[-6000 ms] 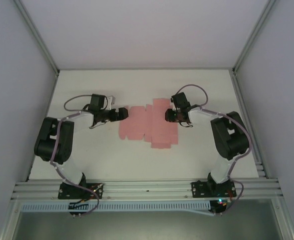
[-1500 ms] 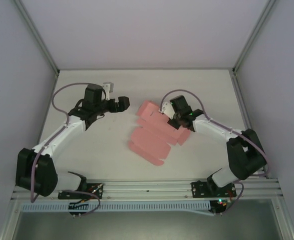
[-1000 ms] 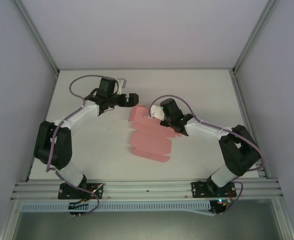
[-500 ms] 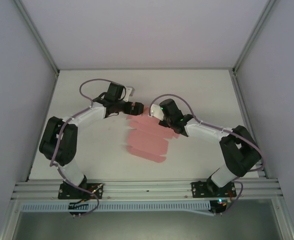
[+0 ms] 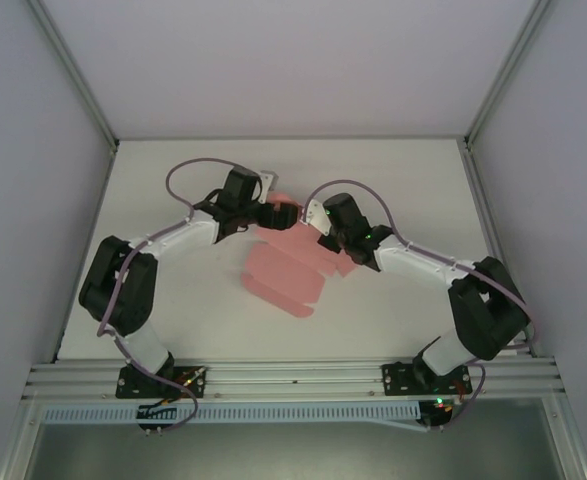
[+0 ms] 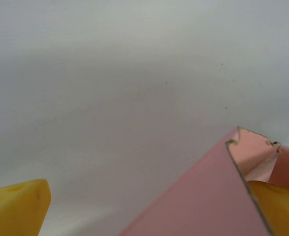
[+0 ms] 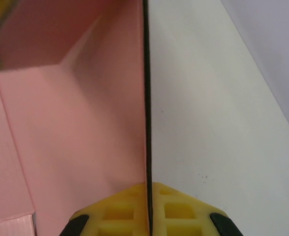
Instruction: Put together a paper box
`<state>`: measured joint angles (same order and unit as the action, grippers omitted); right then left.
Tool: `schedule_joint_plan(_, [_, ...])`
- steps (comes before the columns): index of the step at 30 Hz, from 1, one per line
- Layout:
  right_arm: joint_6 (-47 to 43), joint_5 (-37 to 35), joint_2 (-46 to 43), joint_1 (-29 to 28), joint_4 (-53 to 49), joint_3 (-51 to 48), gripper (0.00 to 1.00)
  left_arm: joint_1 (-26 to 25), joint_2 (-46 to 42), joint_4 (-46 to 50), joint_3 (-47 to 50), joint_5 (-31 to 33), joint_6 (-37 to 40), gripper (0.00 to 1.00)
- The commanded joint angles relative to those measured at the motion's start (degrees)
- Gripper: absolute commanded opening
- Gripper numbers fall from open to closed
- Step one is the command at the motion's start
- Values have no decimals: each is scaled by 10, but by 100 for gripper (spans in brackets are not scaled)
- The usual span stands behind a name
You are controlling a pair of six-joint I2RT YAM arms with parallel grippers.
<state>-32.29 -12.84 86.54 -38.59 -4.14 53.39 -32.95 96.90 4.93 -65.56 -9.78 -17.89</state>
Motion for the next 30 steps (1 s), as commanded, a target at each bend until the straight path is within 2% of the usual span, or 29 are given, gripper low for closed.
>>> schedule_joint_plan(1, [20, 9, -24, 0, 24, -8, 0, 2, -53, -9, 32, 4, -9, 100])
schedule_joint_plan(6, [35, 14, -39, 19, 23, -26, 0, 41, -158, -20, 109, -17, -13, 100])
schedule_joint_plan(10, [43, 38, -57, 33, 27, -39, 0, 113, -220, -15, 170, -8, -46, 100])
schedule_joint_plan(12, [52, 59, -67, 42, 35, -46, 0, 151, -230, -18, 193, -3, -64, 100])
schedule_joint_plan(15, [60, 102, -74, 51, 41, -51, 0, 180, -194, -27, 195, -9, -63, 100])
schedule_joint_plan(17, [65, 109, -73, 53, 40, -51, 0, 181, -154, -42, 181, -31, -60, 100])
schedule_joint_plan(24, [79, 125, -80, 57, 36, -46, 0, 167, -76, -162, 167, -187, -37, 100])
schedule_joint_plan(30, [102, 130, -76, 68, 28, -39, 0, 121, -71, -188, 168, -241, 21, 100])
